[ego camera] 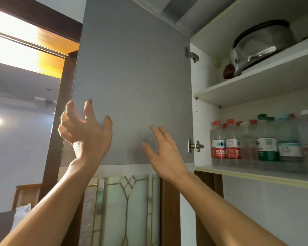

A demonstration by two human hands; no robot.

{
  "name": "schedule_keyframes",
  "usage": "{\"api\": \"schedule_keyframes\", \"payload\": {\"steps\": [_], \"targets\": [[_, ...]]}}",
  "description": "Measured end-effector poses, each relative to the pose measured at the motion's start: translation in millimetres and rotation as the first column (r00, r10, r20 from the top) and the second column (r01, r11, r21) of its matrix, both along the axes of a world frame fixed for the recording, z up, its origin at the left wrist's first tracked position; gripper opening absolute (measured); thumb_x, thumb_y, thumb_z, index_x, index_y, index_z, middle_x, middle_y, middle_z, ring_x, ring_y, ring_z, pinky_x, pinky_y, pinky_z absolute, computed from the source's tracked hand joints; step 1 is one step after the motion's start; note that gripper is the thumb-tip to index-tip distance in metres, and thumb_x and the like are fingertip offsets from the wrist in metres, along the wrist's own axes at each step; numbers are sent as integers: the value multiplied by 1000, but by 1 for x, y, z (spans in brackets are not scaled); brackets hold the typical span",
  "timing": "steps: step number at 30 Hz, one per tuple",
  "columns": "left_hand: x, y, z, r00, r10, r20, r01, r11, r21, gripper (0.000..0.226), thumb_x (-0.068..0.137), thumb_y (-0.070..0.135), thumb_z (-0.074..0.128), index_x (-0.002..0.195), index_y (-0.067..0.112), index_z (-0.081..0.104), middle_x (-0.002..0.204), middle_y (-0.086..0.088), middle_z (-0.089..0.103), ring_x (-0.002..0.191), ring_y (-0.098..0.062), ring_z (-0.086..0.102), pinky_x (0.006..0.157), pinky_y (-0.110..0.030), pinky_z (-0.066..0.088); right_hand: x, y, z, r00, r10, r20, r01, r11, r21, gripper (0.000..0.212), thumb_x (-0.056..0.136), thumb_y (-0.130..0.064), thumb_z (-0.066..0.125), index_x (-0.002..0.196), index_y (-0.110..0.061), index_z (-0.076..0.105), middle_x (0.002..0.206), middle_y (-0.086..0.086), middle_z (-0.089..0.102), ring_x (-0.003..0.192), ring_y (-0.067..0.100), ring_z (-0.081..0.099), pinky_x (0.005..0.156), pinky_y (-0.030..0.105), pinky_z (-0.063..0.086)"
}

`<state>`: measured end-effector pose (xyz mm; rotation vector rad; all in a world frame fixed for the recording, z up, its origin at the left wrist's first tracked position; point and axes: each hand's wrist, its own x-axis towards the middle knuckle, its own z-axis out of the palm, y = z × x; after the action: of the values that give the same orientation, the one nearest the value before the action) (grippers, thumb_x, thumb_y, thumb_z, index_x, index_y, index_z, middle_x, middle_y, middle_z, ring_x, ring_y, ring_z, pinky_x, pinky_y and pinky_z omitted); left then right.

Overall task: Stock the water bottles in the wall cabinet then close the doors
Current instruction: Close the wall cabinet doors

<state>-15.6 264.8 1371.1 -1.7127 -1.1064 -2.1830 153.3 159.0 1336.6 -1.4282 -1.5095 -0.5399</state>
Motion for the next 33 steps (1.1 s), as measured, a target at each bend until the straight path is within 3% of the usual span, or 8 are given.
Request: {"api": "schedule_keyframes", "payload": {"steps": [6,10,15,19,22,25,28,33], "targets": [[-8,22,8,1000,-6,-4,5,995,-104,73,98,57,46,158,25,19,160,-14,14,124,-47,35,108,-56,25,-24,56,0,999,41,-21,-43,991,-127,78,99,-57,50,161,-37,6,170,-5,-6,156,26,-6,124,45,10],[-18,6,4,997,-62,-43,57,994,-94,78,95,61,48,158,26,19,160,-15,13,128,-49,33,109,-59,26,-32,68,-4,999,41,-17,-43,988,-145,82,96,-65,49,160,-42,3,169,-5,-14,155,29,-14,126,51,6],[-47,-30,8,931,-355,-88,345,932,-111,87,84,79,38,157,41,12,158,2,16,140,-39,26,112,-53,27,-34,53,-8,995,91,-30,-93,993,-68,85,95,-67,49,160,-41,2,169,-9,-16,154,14,-18,127,46,4],[-62,-58,9,815,-567,-117,572,820,4,81,77,83,36,151,54,22,141,8,28,136,-4,30,101,-29,32,-34,20,-2,992,117,-55,-116,993,12,84,93,-65,53,160,-43,8,169,-13,-8,155,7,-9,127,37,8],[-63,-79,7,748,-644,-164,662,742,107,63,89,67,45,148,59,24,128,28,35,103,36,32,82,-5,28,-36,-11,7,996,91,-20,-89,994,60,84,92,-67,52,160,-43,7,169,-18,-5,153,-1,-4,122,26,8],[-61,-100,13,565,-801,-198,825,542,163,42,96,52,52,128,74,35,120,48,48,127,12,44,102,-28,43,-39,-47,15,997,67,31,-70,991,114,82,92,-71,50,159,-48,7,167,-25,0,150,-9,-2,118,23,10],[-49,-120,18,230,-942,-243,971,207,116,54,95,45,53,143,56,31,136,36,54,131,-4,54,107,-37,49,-46,-86,22,994,66,82,-78,986,147,80,90,-76,48,156,-55,8,163,-36,6,150,-12,3,125,39,19],[-7,-148,14,-111,-973,-200,990,-127,67,70,91,63,39,157,49,18,162,17,33,149,-14,35,121,-55,27,-52,-152,29,986,164,29,-166,976,140,72,80,-86,47,144,-73,16,148,-49,26,137,-18,33,114,39,42]]}}
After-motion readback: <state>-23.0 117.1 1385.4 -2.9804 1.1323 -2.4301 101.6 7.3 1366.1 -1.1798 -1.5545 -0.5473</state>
